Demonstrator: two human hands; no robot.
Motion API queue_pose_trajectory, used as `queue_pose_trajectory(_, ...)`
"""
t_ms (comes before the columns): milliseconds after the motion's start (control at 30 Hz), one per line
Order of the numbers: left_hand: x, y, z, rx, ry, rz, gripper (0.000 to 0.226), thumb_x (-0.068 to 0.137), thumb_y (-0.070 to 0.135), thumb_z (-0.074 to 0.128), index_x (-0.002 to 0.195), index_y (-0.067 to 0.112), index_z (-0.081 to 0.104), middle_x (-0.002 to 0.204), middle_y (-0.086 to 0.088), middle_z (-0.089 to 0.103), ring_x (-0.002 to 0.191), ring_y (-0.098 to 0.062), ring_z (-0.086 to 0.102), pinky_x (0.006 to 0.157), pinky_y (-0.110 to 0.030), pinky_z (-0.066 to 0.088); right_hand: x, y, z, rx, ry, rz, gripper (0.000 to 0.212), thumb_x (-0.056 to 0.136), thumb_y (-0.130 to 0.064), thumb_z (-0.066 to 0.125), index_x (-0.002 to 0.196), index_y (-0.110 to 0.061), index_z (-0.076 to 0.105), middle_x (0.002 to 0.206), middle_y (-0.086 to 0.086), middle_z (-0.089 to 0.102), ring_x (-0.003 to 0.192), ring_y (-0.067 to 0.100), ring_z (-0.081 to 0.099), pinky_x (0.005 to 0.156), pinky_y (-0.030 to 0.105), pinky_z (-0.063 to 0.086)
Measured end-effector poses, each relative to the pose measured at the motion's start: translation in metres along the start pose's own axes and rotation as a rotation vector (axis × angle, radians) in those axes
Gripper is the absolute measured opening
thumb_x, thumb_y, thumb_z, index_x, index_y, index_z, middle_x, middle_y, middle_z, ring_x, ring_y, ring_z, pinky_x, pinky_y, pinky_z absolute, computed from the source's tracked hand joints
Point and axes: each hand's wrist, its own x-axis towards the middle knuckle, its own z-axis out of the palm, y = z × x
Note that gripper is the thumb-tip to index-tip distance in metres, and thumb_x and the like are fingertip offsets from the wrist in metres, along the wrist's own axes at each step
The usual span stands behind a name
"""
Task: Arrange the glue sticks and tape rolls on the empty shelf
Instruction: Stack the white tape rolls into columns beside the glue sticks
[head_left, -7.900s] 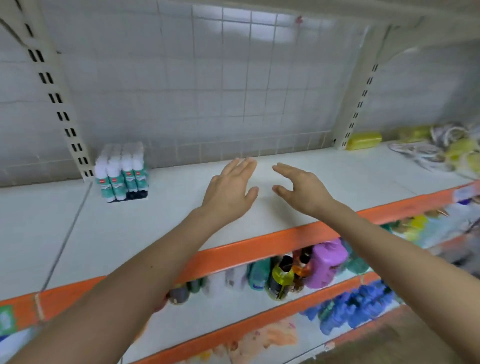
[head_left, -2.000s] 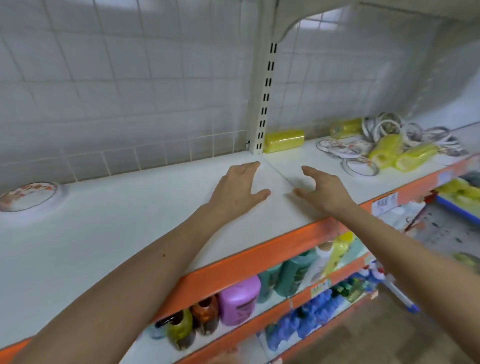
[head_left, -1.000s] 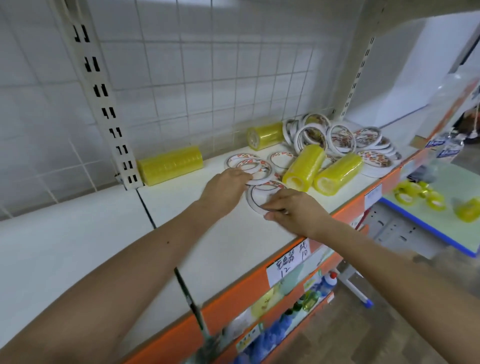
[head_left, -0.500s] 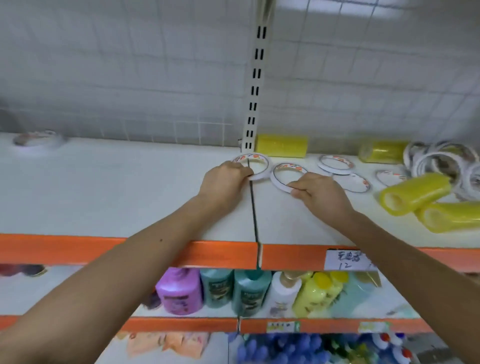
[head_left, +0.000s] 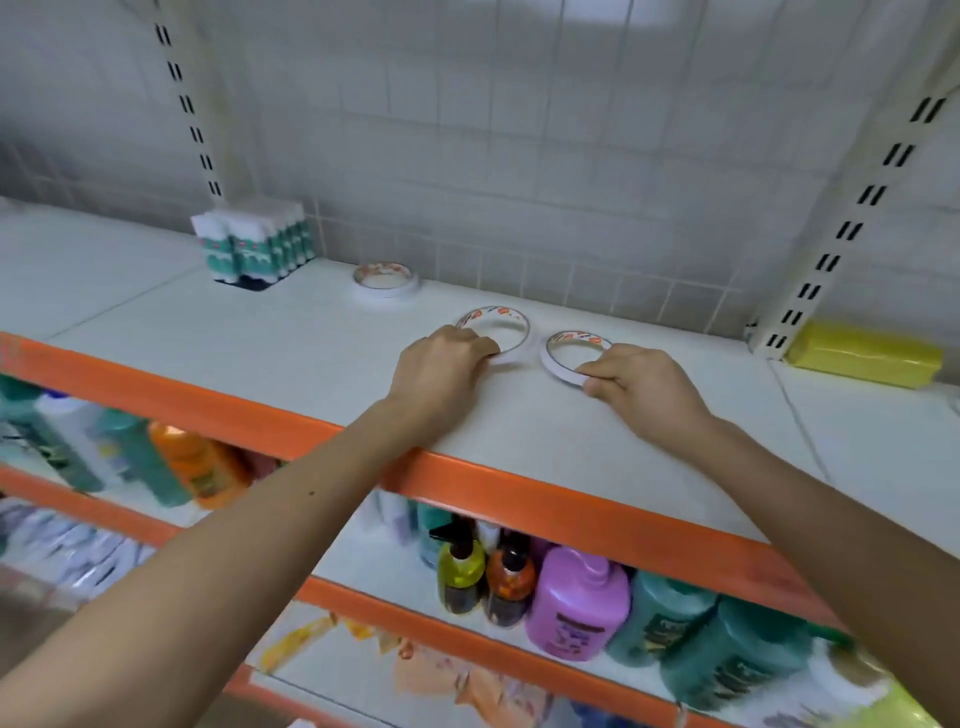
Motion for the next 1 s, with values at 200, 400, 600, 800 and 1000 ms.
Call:
queue_pose_trajectory(200, 0.002, -0.115, -0.025, 0.023, 0.001, -0.002, 0.033, 0.088, 0.01, 0.047, 0.116, 0.024, 0.058, 0.112, -0.001, 0.061, 0.11, -0.023, 0.05, 0.072, -0.031, 0.041, 0.065, -0.071, 0.041, -0.017, -0.023, 0.04, 0.02, 0.089, -0.019, 0.053, 0.097, -0.011, 0.069, 0.097, 0.009, 0.064, 0.098, 0.026, 0.056, 0.083, 0.04, 0.045)
queue_pose_trajectory(400, 0.023, -0.165, -0.032, 0.004, -0.001, 0.001, 0.041, 0.087, 0.007, 0.047, 0.121, 0.028, 0.056, 0.119, 0.0, 0.059, 0.112, -0.023, 0.048, 0.071, -0.029, 0.035, 0.101, -0.102, 0.057, -0.025, -0.023, 0.075, 0.02, 0.09, -0.02, 0.052, 0.096, -0.011, 0.069, 0.099, 0.009, 0.064, 0.102, 0.026, 0.055, 0.085, 0.039, 0.045)
queue_pose_trajectory(600, 0.053, -0.177, -0.017, -0.009, -0.025, -0.011, 0.033, 0.091, 0.01, 0.045, 0.118, 0.023, 0.057, 0.12, 0.001, 0.058, 0.116, -0.022, 0.047, 0.079, -0.031, 0.042, 0.127, -0.094, 0.062, -0.001, 0.059, 0.065, 0.017, 0.089, -0.017, 0.054, 0.092, -0.009, 0.069, 0.093, 0.011, 0.066, 0.092, 0.027, 0.057, 0.078, 0.042, 0.047)
queue_pose_trajectory(800, 0.075, -0.194, -0.005, -0.027, -0.02, -0.013, 0.033, 0.092, 0.01, 0.043, 0.12, 0.021, 0.058, 0.123, 0.001, 0.055, 0.117, -0.023, 0.045, 0.082, -0.032, 0.042, 0.152, -0.091, 0.06, 0.044, 0.054, 0.06, 0.019, 0.089, -0.016, 0.055, 0.1, -0.01, 0.07, 0.104, 0.012, 0.065, 0.104, 0.028, 0.057, 0.085, 0.04, 0.045)
queue_pose_trajectory(1000, 0.084, -0.218, 0.004, -0.201, -0.015, 0.065, 0.033, 0.086, 0.02, 0.06, 0.119, 0.015, 0.058, 0.127, 0.002, 0.053, 0.119, -0.023, 0.044, 0.093, -0.037, 0.044, 0.174, -0.111, 0.075, 0.071, 0.123, 0.016, 0.019, 0.089, -0.014, 0.056, 0.102, -0.012, 0.07, 0.094, 0.012, 0.064, 0.101, 0.03, 0.058, 0.084, 0.043, 0.047)
